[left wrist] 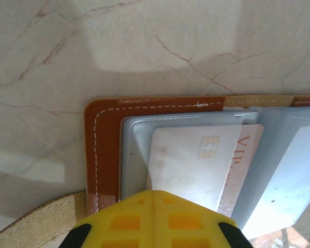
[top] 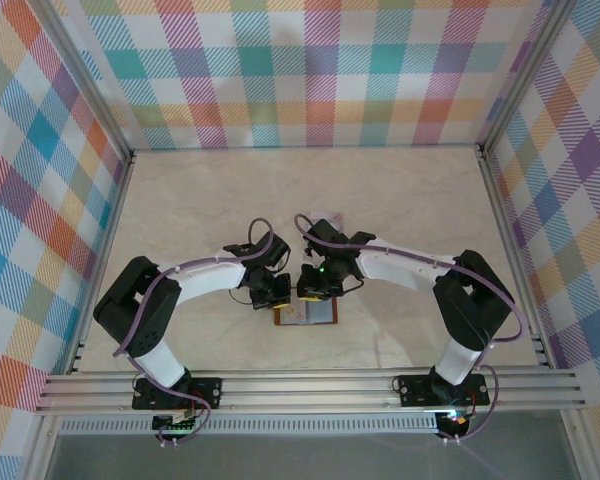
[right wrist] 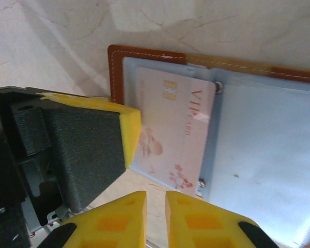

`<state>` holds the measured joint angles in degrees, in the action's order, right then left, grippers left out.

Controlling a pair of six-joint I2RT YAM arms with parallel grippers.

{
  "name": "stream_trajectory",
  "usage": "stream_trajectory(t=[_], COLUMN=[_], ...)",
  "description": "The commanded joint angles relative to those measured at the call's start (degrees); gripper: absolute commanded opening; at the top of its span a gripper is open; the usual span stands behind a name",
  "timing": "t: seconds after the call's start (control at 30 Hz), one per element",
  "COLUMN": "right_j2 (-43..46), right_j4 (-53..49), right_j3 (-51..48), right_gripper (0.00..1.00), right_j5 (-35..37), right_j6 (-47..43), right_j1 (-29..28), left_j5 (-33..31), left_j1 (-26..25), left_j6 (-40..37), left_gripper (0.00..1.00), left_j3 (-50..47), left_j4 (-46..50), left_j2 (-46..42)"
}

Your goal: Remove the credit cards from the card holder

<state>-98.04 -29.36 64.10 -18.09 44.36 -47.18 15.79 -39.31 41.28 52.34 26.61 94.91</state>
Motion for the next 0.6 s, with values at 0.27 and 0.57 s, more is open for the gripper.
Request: stream_trajectory(t=[0.27,0.57], right_j2=[-4.72,-5.96], right_j4=[4.65,10.52], right_j3=[-3.43,-6.62], right_gripper=[0.22,0.21], right_j5=[-0.96,-4.21], right_j6=[1.17,1.74], right_j1=[1.03,2.07], left_j5=[-1.75,-1.82], left_j1=[-0.41,-0.38], left_j6=[-0.66,-0.66], left_gripper=[0.04,0.04], left_j3=[-0.16,0.13], left_j4=[1.61,2.04], left_j2=[1.13,1.68])
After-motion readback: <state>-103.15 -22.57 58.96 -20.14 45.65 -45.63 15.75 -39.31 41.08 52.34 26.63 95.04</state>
